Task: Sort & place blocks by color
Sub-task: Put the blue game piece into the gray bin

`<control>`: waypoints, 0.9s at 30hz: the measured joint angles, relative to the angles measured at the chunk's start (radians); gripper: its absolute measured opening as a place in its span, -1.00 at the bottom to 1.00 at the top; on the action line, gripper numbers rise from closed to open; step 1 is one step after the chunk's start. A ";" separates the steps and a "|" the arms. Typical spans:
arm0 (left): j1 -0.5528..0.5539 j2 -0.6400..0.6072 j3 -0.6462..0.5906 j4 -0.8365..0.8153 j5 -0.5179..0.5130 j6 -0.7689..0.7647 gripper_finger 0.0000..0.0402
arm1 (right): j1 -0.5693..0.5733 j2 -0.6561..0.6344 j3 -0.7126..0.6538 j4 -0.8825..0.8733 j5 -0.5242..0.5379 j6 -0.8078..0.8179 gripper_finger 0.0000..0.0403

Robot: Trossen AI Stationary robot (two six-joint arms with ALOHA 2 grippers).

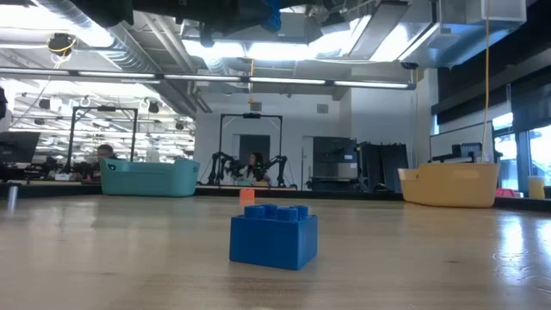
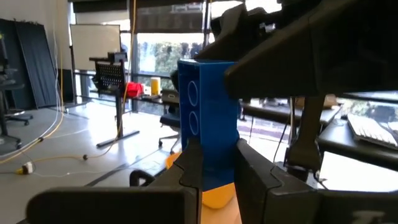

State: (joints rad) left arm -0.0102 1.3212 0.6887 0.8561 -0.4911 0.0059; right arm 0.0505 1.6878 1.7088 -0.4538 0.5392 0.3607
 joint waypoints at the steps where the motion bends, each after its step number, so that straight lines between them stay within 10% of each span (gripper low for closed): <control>1: -0.005 0.000 0.000 -0.011 -0.009 0.000 -0.76 | 0.000 0.000 0.000 0.000 0.000 0.000 0.17; 16: -0.203 -0.230 0.005 -0.471 -0.292 -0.033 -0.76 | 0.055 -0.031 0.169 -0.108 0.004 -0.214 0.18; 27: -0.452 -0.346 0.337 -1.474 -0.293 -0.454 -0.76 | 0.080 -0.030 0.274 -0.356 0.005 -0.264 0.18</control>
State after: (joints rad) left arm -0.4617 0.9755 1.0255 -0.6184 -0.7843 -0.4479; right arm 0.1303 1.6577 1.9829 -0.8097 0.5443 0.0967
